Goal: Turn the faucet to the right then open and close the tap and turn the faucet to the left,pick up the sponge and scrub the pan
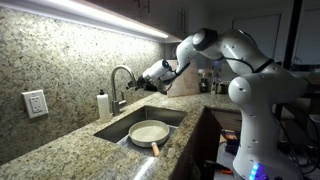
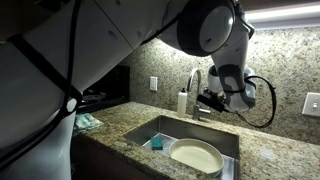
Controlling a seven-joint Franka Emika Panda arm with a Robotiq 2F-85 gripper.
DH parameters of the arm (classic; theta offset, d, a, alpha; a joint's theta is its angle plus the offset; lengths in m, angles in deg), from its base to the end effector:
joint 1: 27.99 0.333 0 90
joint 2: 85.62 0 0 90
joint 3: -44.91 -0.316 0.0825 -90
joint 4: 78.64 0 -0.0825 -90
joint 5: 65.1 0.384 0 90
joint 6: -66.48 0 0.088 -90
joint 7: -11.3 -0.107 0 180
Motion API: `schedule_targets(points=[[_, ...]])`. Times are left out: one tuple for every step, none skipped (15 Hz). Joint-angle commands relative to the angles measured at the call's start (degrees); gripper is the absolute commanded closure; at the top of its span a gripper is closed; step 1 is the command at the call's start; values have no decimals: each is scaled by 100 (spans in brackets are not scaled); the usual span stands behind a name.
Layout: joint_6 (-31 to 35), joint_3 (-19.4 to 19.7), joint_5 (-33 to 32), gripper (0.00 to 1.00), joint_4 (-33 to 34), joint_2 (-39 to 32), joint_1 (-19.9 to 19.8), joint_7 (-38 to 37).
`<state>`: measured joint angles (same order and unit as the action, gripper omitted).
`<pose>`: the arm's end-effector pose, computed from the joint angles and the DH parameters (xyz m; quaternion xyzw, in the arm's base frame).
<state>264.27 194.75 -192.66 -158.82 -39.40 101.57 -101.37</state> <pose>0.6370 -0.2254 0.3145 -0.8672 0.1185 -0.4717 0.1066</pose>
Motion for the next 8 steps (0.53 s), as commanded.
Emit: schedule_targets(points=[[30, -1, -492, 0, 46, -82, -20, -380], [29, -1, -521, 0, 38, -80, 3, -359], [25, -6, -503, 0, -9, -77, 44, -293], [3, -257, -544, 0, -131, -22, -86, -179], [6, -67, -315, 0, 12, 16, -14, -47], [6, -128, -337, 0, -3, 38, -12, -47], [6, -167, -340, 0, -15, 57, -5, -47], [6, -185, -341, 0, -16, 73, 1, -47]])
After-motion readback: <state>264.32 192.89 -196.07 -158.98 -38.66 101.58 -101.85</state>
